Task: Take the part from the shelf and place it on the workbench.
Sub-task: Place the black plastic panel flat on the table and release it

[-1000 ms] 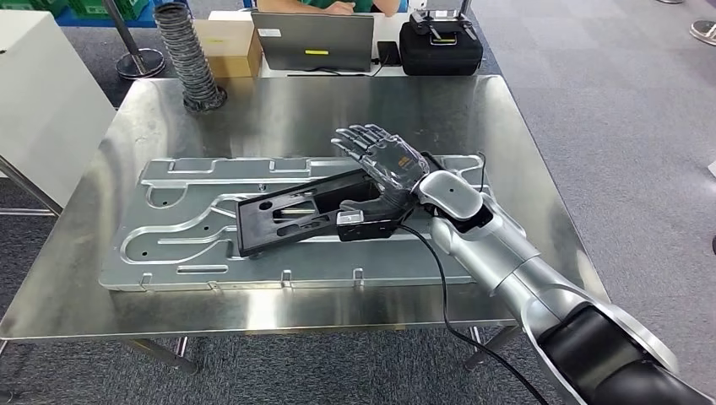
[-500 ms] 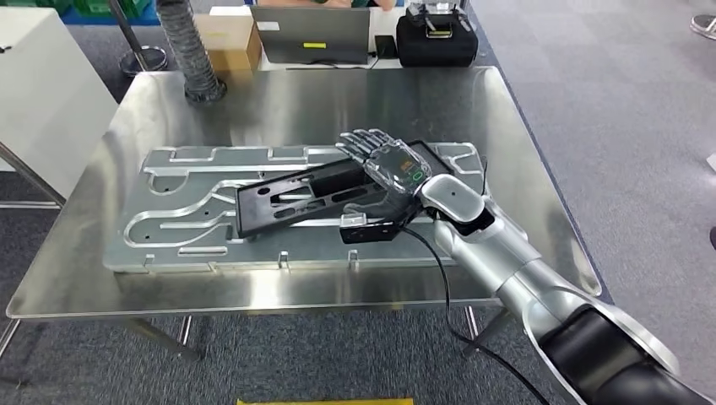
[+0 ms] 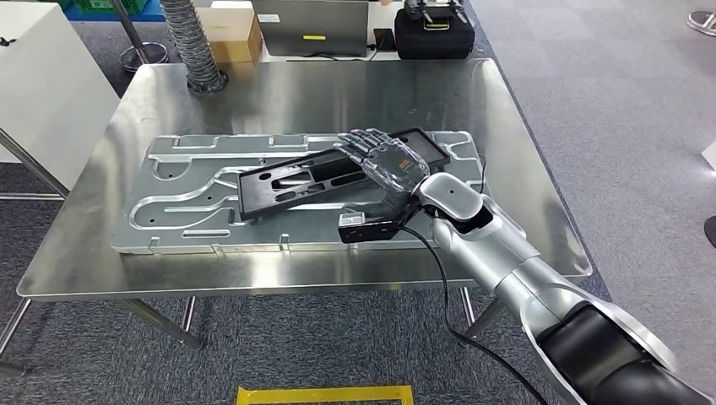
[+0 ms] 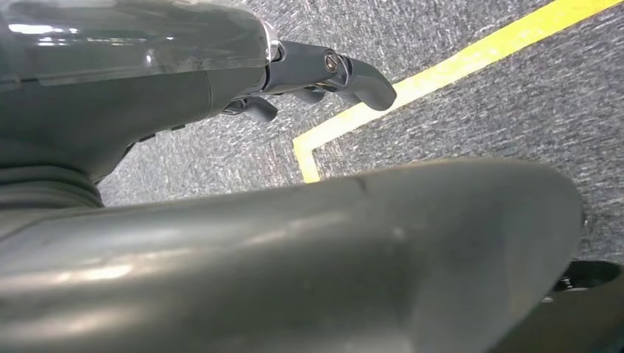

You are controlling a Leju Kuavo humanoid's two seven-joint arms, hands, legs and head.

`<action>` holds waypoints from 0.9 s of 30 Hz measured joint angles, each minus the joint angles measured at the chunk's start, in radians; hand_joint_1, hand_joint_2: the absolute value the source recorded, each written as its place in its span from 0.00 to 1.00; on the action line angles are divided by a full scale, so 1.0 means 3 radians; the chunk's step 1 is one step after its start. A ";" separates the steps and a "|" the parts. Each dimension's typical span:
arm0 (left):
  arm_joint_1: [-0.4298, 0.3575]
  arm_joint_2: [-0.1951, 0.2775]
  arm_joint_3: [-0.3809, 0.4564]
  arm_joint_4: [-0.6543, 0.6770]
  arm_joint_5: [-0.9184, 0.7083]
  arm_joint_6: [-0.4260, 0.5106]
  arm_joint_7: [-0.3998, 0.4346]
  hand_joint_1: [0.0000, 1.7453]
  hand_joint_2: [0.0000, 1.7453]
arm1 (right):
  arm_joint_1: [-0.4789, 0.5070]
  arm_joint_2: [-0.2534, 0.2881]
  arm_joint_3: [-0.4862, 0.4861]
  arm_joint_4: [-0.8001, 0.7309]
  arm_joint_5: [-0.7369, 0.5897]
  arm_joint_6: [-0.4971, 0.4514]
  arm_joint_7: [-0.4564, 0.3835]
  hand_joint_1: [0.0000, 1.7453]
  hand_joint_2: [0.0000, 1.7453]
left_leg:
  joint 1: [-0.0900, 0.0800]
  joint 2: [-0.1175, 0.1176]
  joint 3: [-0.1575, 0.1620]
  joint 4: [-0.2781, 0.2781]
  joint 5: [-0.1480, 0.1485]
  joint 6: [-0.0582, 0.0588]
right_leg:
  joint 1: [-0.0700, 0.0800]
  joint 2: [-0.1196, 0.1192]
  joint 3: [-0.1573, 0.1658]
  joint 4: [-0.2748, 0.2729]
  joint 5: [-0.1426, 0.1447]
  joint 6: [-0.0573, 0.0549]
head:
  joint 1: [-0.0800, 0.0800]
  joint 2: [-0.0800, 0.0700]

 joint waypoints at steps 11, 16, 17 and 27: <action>-0.0005 0.0014 0.0000 0.0000 -0.0039 -0.0025 -0.0007 0.00 0.00 | -0.0012 -0.0002 0.0028 0.0065 -0.0045 -0.0020 0.0022 0.00 0.00 | 0.0008 0.0001 0.0036 0.0414 -0.0365 -0.0060 | -0.0007 -0.0017 -0.0204 -0.0009 0.0200 -0.0087 | 0.0000 0.0000; -0.0024 0.0018 0.0000 0.0000 -0.0048 -0.0037 -0.0006 0.00 0.00 | -0.0016 -0.0009 0.0028 0.0072 -0.0053 -0.0032 0.0039 0.00 0.00 | -0.0015 -0.0004 0.0230 0.0018 -0.0243 0.0038 | 0.0004 -0.0014 -0.0267 0.0022 0.0259 0.0007 | 0.0000 0.0000; -0.0025 0.0019 0.0000 0.0000 -0.0048 -0.0038 -0.0007 0.00 0.00 | -0.0016 -0.0016 0.0028 0.0073 -0.0053 -0.0034 0.0043 0.00 0.00 | -0.0013 -0.0001 0.0221 0.0009 -0.0219 0.0062 | -0.0003 -0.0011 -0.0278 0.0038 0.0241 0.0027 | 0.0000 0.0000; -0.0049 0.0014 0.0000 0.0000 -0.0055 -0.0047 -0.0013 0.00 0.00 | 0.0010 -0.0063 0.0030 0.0079 -0.0053 -0.0051 0.0084 0.00 0.00 | -0.0023 0.0008 -0.0019 0.0008 -0.0014 0.0102 | -0.0010 -0.0004 -0.0077 0.0258 -0.0091 0.0045 | 0.0000 0.0000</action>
